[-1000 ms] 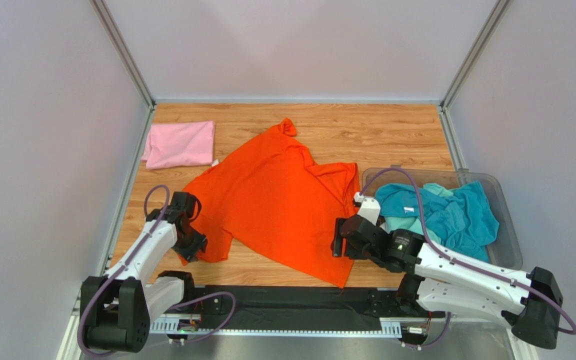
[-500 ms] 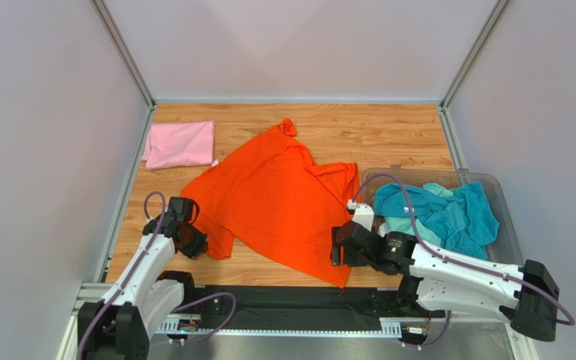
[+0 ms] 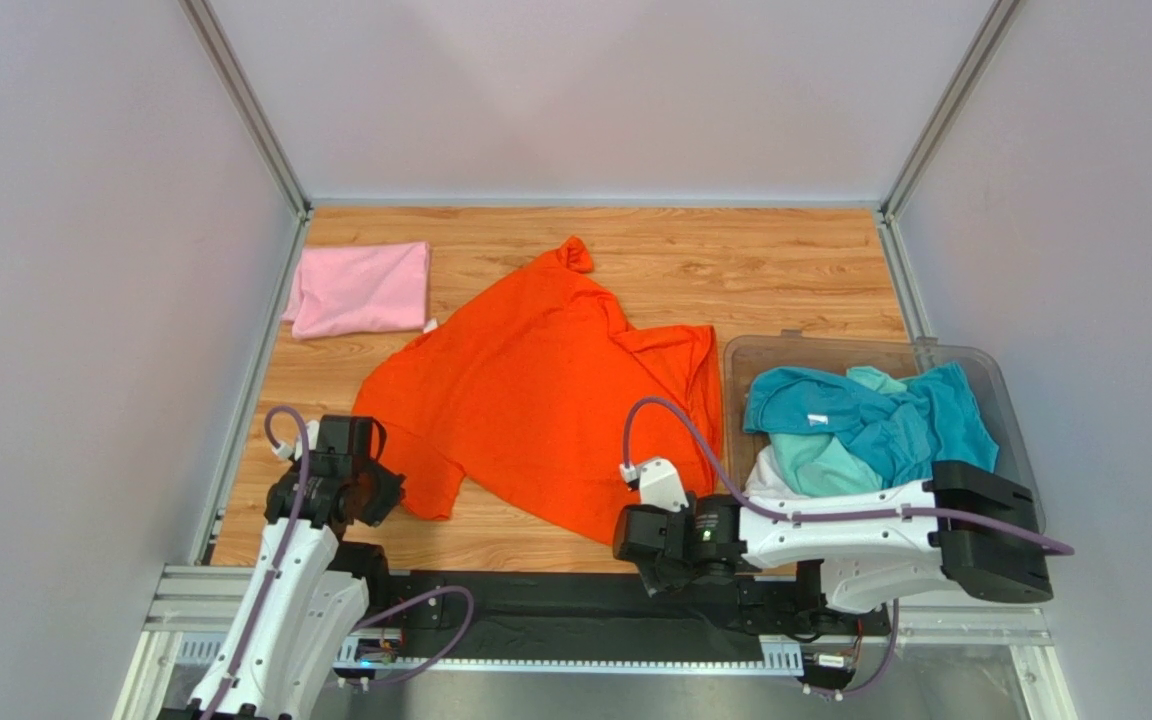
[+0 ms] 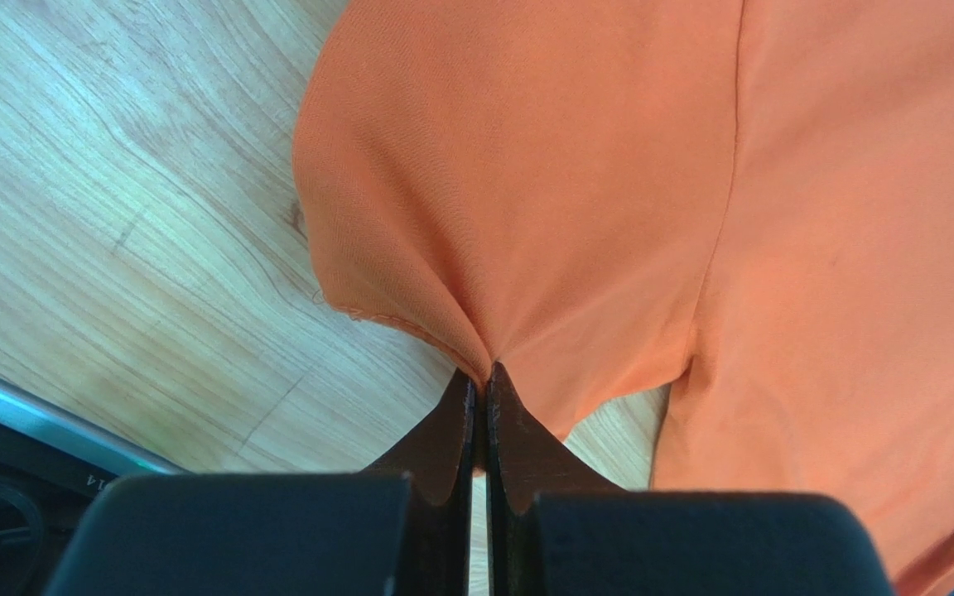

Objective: Fold and stack the t-shirts
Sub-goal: Flatten the tshirt out

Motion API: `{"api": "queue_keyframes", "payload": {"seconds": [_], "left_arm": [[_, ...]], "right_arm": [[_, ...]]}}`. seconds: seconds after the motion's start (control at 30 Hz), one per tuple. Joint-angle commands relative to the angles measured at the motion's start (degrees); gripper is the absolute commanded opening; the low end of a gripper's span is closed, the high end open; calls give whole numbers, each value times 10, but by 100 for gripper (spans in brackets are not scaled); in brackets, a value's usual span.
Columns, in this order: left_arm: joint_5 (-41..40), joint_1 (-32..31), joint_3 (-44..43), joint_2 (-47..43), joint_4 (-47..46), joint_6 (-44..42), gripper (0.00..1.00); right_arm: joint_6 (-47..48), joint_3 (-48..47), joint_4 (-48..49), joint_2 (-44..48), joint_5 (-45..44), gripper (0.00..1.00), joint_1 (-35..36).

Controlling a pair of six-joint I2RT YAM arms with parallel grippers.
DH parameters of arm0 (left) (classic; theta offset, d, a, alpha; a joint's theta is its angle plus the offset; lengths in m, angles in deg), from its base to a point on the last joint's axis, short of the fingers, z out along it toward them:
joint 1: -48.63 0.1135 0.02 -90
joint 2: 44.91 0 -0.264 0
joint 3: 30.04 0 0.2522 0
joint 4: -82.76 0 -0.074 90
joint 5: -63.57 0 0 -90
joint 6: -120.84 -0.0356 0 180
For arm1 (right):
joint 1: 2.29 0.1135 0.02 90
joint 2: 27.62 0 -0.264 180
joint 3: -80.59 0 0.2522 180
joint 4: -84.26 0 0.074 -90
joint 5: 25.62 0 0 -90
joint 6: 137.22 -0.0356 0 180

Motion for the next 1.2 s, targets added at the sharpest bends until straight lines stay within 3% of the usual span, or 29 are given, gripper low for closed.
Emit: {"api": "queue_keyframes", "payload": {"seconds": [0.0,0.13,0.43,0.57,0.83,0.93,1.03,1.07,1.17], "left_arm": [[-1,2,-2,-1,11,-1,0],[-6,2,-5,-1,13,3,0],[-28,3,-16,-11,15,-2,0],[-32,2,-22,-15,11,-10,0],[-41,2,-28,-5,-3,-25,0],[-45,2,-28,0,-5,-25,0],[-44,2,-30,4,-10,-30,0],[-43,2,-35,3,-15,-34,0],[-41,2,-56,0,-18,-47,0]], "right_arm": [[-16,-36,-19,-26,-19,66,17],[-31,-34,-21,-41,-20,54,17],[-49,-4,-25,-40,-22,46,10],[-48,7,-24,-41,-29,35,-18],[-26,14,-17,-20,-44,36,-54],[-19,18,-12,-21,-32,29,-55],[-7,22,4,-22,-16,12,-55],[-5,21,7,-21,-15,0,-55],[6,8,3,-2,-34,0,-55]]}}
